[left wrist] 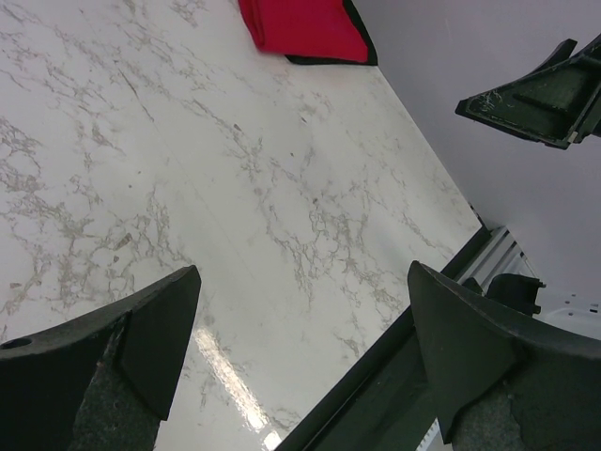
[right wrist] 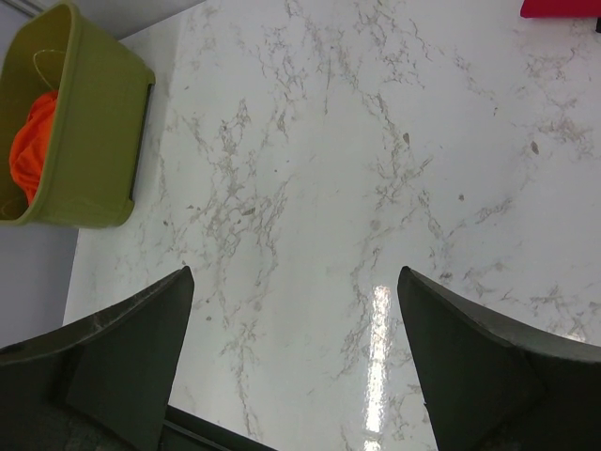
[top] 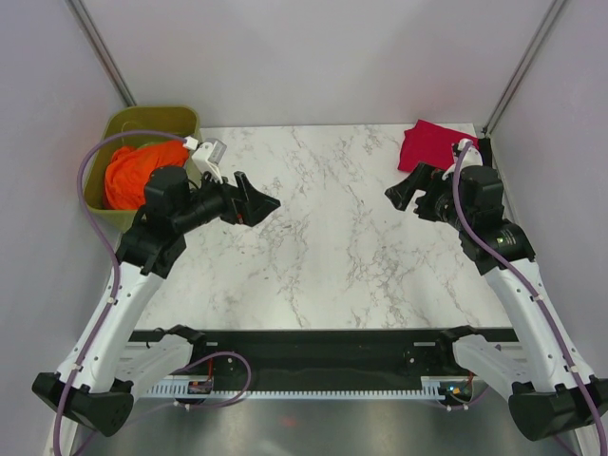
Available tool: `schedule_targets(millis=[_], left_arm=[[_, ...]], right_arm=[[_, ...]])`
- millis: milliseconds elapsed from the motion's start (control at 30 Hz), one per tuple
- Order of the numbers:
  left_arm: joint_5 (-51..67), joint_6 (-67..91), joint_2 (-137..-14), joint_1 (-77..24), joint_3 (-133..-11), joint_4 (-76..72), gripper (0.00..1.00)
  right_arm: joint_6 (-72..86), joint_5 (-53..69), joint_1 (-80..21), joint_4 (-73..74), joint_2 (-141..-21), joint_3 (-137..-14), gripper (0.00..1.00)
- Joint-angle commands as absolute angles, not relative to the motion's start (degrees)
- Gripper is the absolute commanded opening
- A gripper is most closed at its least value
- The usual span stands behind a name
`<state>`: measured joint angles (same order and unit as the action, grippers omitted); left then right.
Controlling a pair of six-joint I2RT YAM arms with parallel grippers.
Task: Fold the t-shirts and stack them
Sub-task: Reset both grippers
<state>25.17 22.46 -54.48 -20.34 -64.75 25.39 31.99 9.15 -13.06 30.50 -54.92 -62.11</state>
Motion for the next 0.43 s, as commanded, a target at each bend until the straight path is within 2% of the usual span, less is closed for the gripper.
schedule_targets(millis=[0, 400], left_arm=[[25.9, 23.4, -53.7, -20.2, -65.8, 24.6, 1.0], [25.8, 23.0, -54.3, -20.3, -66.1, 24.5, 1.0]], right_arm=[[32.8, 8.3, -13.2, 29.6, -54.2, -63.1, 0.98], [32.5, 6.9, -13.1, 29.4, -54.7, -62.8, 0.98]])
